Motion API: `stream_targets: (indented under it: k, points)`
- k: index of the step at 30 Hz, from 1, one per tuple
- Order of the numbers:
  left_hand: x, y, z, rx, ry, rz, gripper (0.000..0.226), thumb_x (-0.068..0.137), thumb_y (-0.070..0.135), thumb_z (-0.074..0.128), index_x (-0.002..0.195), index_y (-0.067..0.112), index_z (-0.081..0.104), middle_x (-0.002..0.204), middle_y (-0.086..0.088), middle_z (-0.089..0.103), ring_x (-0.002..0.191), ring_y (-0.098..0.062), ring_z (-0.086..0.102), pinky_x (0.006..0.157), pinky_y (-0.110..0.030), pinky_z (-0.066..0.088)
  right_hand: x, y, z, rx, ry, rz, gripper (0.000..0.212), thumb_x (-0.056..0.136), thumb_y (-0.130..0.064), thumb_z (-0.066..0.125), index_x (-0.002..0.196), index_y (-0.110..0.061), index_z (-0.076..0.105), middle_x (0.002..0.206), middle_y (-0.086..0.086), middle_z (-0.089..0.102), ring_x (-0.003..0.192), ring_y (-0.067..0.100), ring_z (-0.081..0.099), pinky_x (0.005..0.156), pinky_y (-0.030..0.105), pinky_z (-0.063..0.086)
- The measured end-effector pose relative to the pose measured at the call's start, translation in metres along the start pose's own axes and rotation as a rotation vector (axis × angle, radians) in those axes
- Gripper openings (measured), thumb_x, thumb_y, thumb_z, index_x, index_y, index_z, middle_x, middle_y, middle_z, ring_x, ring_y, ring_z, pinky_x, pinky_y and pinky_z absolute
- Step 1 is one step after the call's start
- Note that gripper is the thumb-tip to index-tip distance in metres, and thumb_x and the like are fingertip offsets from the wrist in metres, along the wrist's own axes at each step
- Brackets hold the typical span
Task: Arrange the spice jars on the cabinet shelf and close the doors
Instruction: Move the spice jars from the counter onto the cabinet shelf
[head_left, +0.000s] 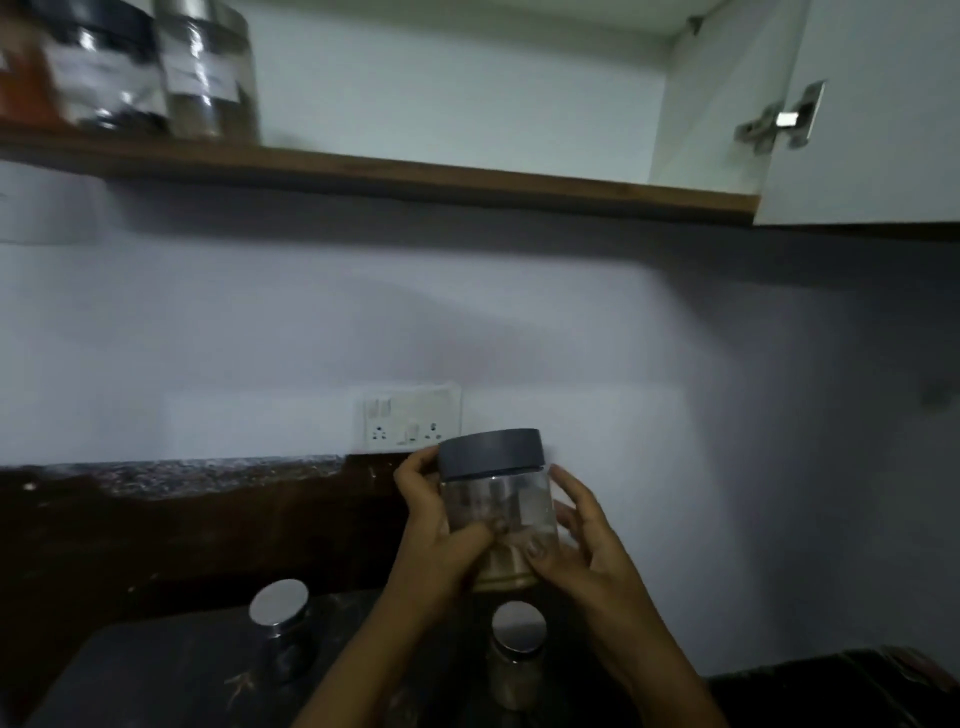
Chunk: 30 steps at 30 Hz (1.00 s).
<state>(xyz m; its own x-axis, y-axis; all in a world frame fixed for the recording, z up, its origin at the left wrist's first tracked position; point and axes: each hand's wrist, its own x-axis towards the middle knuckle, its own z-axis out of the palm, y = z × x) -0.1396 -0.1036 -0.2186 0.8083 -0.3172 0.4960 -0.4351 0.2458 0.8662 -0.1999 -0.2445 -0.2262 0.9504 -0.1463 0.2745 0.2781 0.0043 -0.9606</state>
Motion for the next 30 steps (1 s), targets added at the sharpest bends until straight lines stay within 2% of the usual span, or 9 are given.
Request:
stream_targets:
  k: [2, 5, 9, 11, 15, 19, 25, 28, 30]
  points:
    - [-0.003, 0.009, -0.013, -0.033, 0.001, 0.006, 0.075, 0.051, 0.037, 0.068, 0.113, 0.037, 0.027, 0.118, 0.004, 0.043, 0.09, 0.005, 0.064, 0.064, -0.015, 0.053, 0.001, -0.005, 0.014, 0.022, -0.073, 0.004, 0.064, 0.061, -0.037, 0.079, 0.117, -0.043, 0.049, 0.104, -0.026, 0.064, 0.098, 0.001, 0.065, 0.069, 0.02, 0.055]
    - [-0.004, 0.018, -0.025, -0.034, 0.048, -0.009, 0.061, 0.063, 0.031, 0.067, 0.115, 0.038, 0.035, 0.122, -0.001, 0.048, 0.095, -0.006, 0.066, 0.068, -0.022, 0.056, 0.003, -0.013, 0.031, 0.008, -0.077, -0.087, 0.059, 0.062, -0.031, 0.075, 0.115, -0.041, 0.05, 0.098, -0.035, 0.064, 0.095, -0.007, 0.063, 0.067, 0.016, 0.054]
    - [-0.012, 0.029, -0.04, 0.229, 0.171, 0.068, 0.048, 0.084, 0.048, 0.047, 0.131, 0.047, 0.034, 0.13, 0.004, 0.044, 0.113, -0.01, 0.055, 0.093, -0.039, 0.052, 0.004, -0.024, 0.044, -0.013, -0.063, -0.156, 0.067, 0.062, -0.035, 0.08, 0.119, -0.048, 0.047, 0.103, -0.032, 0.061, 0.096, -0.007, 0.061, 0.066, 0.014, 0.053]
    - [-0.017, 0.036, -0.049, 0.28, 0.177, 0.106, 0.048, 0.09, 0.049, 0.044, 0.134, 0.054, 0.028, 0.13, 0.004, 0.049, 0.113, -0.011, 0.057, 0.091, -0.038, 0.053, 0.004, -0.029, 0.05, -0.028, -0.065, -0.171, 0.073, 0.057, -0.036, 0.078, 0.121, -0.048, 0.046, 0.112, -0.025, 0.059, 0.099, 0.003, 0.063, 0.067, 0.016, 0.054]
    - [-0.022, 0.052, -0.061, 0.314, 0.069, 0.098, 0.07, 0.078, 0.059, 0.057, 0.131, 0.067, 0.011, 0.126, 0.021, 0.046, 0.109, 0.004, 0.057, 0.082, -0.022, 0.055, 0.009, -0.035, 0.063, -0.088, -0.085, -0.18, 0.099, 0.04, -0.034, 0.085, 0.127, -0.046, 0.039, 0.113, -0.016, 0.059, 0.097, 0.008, 0.063, 0.064, 0.015, 0.053]
    - [-0.023, 0.06, -0.071, 0.375, 0.052, 0.095, 0.103, 0.056, 0.065, 0.066, 0.133, 0.065, -0.002, 0.135, 0.021, 0.039, 0.123, -0.008, 0.048, 0.096, -0.037, 0.05, 0.015, -0.042, 0.071, -0.167, -0.174, -0.192, 0.099, 0.054, -0.019, 0.089, 0.123, -0.059, 0.031, 0.104, -0.027, 0.061, 0.093, -0.006, 0.062, 0.063, 0.011, 0.051]
    - [-0.004, 0.078, -0.086, 0.367, 0.132, 0.146, 0.097, 0.064, 0.055, 0.065, 0.14, 0.054, 0.005, 0.124, 0.012, 0.042, 0.103, 0.0, 0.058, 0.077, -0.024, 0.057, 0.034, -0.078, 0.074, -0.256, -0.248, -0.226, 0.095, 0.052, -0.053, 0.076, 0.13, -0.065, 0.023, 0.108, -0.021, 0.064, 0.099, 0.0, 0.063, 0.075, 0.016, 0.054]
    - [0.011, 0.088, -0.091, 0.461, 0.189, 0.205, 0.085, 0.069, 0.064, 0.057, 0.138, 0.056, 0.008, 0.12, 0.01, 0.046, 0.102, -0.012, 0.061, 0.079, -0.032, 0.058, 0.045, -0.092, 0.082, -0.338, -0.181, -0.302, 0.082, 0.059, -0.052, 0.072, 0.116, -0.078, 0.018, 0.103, -0.031, 0.059, 0.093, -0.01, 0.06, 0.064, 0.005, 0.048]
    - [0.022, 0.095, -0.093, 0.48, 0.203, 0.25, 0.073, 0.074, 0.068, 0.054, 0.134, 0.059, 0.014, 0.117, 0.021, 0.049, 0.097, -0.002, 0.063, 0.072, -0.02, 0.056, 0.057, -0.099, 0.087, -0.381, -0.13, -0.345, 0.086, 0.068, -0.039, 0.076, 0.12, -0.073, 0.016, 0.11, -0.032, 0.055, 0.092, -0.007, 0.059, 0.061, 0.005, 0.047]
